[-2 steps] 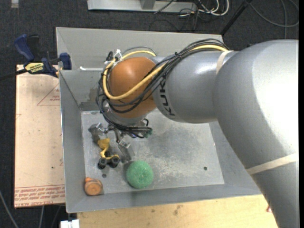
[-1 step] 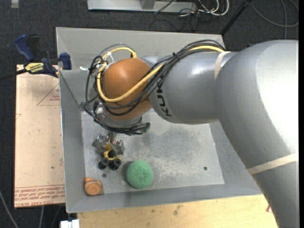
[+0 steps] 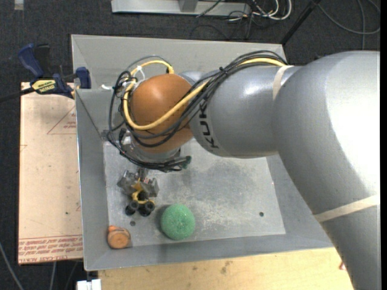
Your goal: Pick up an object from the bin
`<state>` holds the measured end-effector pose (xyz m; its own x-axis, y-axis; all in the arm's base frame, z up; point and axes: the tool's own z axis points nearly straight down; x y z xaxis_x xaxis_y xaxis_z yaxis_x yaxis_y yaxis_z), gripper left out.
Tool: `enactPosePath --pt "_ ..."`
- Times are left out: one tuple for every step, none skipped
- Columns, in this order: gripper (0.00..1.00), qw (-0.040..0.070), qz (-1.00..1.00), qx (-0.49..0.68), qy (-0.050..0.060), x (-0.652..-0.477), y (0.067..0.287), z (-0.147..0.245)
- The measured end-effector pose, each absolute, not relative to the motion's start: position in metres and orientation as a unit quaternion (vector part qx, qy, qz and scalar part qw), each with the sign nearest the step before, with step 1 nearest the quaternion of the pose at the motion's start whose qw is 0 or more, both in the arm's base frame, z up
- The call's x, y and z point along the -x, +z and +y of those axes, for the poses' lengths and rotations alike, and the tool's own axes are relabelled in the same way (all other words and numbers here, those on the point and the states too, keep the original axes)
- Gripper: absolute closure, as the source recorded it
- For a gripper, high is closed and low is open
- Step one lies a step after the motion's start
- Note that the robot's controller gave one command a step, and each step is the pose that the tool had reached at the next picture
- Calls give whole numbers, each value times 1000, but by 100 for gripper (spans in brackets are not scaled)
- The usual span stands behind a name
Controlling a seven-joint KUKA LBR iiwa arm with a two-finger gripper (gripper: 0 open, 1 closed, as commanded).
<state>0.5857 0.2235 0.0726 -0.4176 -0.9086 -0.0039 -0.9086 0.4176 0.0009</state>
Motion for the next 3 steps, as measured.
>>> enactPosePath --pt "100 -2 841 540 2 -577 118 223" --pt "100 0 840 543 1 -580 188 221" --pt "100 5 833 553 0 -583 215 218"
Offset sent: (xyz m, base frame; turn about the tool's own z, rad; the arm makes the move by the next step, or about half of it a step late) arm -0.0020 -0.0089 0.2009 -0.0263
